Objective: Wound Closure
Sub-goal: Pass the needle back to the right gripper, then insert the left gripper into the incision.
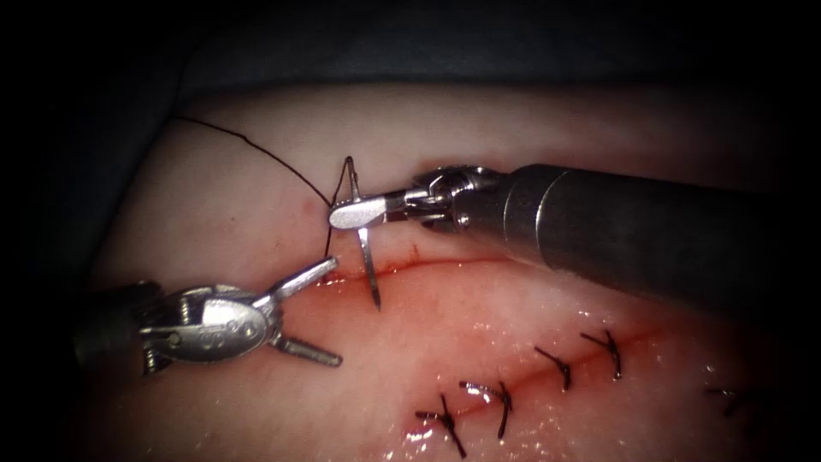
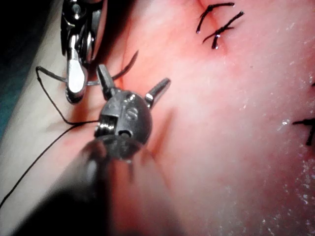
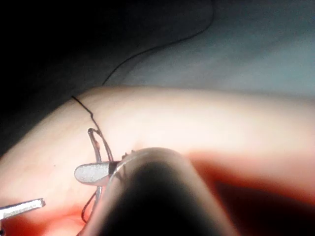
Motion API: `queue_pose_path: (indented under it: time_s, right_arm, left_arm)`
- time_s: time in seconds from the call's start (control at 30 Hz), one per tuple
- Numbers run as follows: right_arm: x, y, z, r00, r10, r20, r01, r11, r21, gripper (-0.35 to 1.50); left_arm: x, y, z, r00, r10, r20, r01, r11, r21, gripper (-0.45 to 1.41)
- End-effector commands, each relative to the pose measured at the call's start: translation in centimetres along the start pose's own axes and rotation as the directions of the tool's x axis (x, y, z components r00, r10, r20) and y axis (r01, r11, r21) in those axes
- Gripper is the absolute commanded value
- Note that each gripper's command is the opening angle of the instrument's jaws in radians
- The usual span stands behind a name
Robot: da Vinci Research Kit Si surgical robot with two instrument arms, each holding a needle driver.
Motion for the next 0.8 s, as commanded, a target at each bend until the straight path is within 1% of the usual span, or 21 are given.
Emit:
queue_pose_path:
  time_s: [0.03,0.07,0.1,0.13,0.2,0.3,0.43,0.5,0.57,0.6,0.67,0.73,0.8]
  right_arm:
    - [0.04,0.03,0.1,1.0,-0.013,-0.008,0.013,1.0,0.009,-0.35]
    - [0.03,0.03,0.1,0.999,-0.031,-0.021,0.031,0.999,0.01,-0.35]
    - [0.02,0.02,0.09,0.998,-0.059,-0.034,0.06,0.998,0.004,-0.35]
    - [0.01,0.0,0.09,0.995,-0.089,-0.04,0.088,0.996,-0.003,-0.35]
    - [-0.01,-0.03,0.09,0.988,-0.146,-0.054,0.146,0.989,-0.013,-0.35]
    - [-0.05,-0.1,0.09,0.968,-0.244,-0.064,0.244,0.97,-0.019,-0.35]
    - [-0.07,-0.11,0.08,0.945,-0.319,-0.071,0.318,0.948,-0.027,-0.35]
    - [-0.08,-0.11,0.07,0.932,-0.352,-0.082,0.351,0.936,-0.028,-0.35]
    - [-0.09,-0.11,0.06,0.921,-0.379,-0.088,0.378,0.925,-0.031,-0.35]
    - [-0.09,-0.12,0.05,0.909,-0.406,-0.088,0.405,0.914,-0.035,-0.35]
    - [-0.1,-0.12,0.05,0.902,-0.423,-0.088,0.421,0.906,-0.037,-0.35]
    - [-0.11,-0.12,0.05,0.88,-0.466,-0.092,0.464,0.885,-0.044,-0.35]
    - [-0.12,-0.11,0.06,0.865,-0.492,-0.1,0.49,0.87,-0.049,-0.35]
  left_arm:
    - [-0.05,-0.06,0.05,1.0,0.005,0.016,-0.005,1.0,-0.008,0.04]
    - [-0.12,-0.08,0.03,0.999,-0.003,0.046,0.004,1.0,-0.027,-0.28]
    - [-0.16,-0.09,0.03,0.998,-0.013,0.06,0.015,0.999,-0.037,-0.42]
    - [-0.22,-0.11,0.04,0.997,-0.015,0.08,0.02,0.998,-0.053,-0.45]
    - [-0.32,-0.12,0.07,0.994,-0.034,0.101,0.041,0.997,-0.068,-0.45]
    - [-0.59,-0.17,0.2,0.986,-0.06,0.154,0.076,0.992,-0.103,-0.45]
    - [-0.81,-0.22,0.31,0.97,-0.079,0.23,0.106,0.989,-0.108,-0.45]
    - [-0.96,-0.25,0.38,0.955,-0.061,0.292,0.099,0.988,-0.119,-0.45]
    - [-1.05,-0.25,0.4,0.941,-0.057,0.332,0.104,0.986,-0.127,-0.45]
    - [-1.13,-0.25,0.42,0.926,-0.042,0.374,0.103,0.984,-0.145,-0.45]
    - [-1.18,-0.24,0.43,0.912,-0.039,0.409,0.115,0.98,-0.163,-0.45]
    - [-1.22,-0.23,0.43,0.902,-0.032,0.43,0.118,0.977,-0.175,-0.45]
    - [-1.24,-0.25,0.44,0.893,-0.035,0.448,0.122,0.979,-0.166,-0.45]
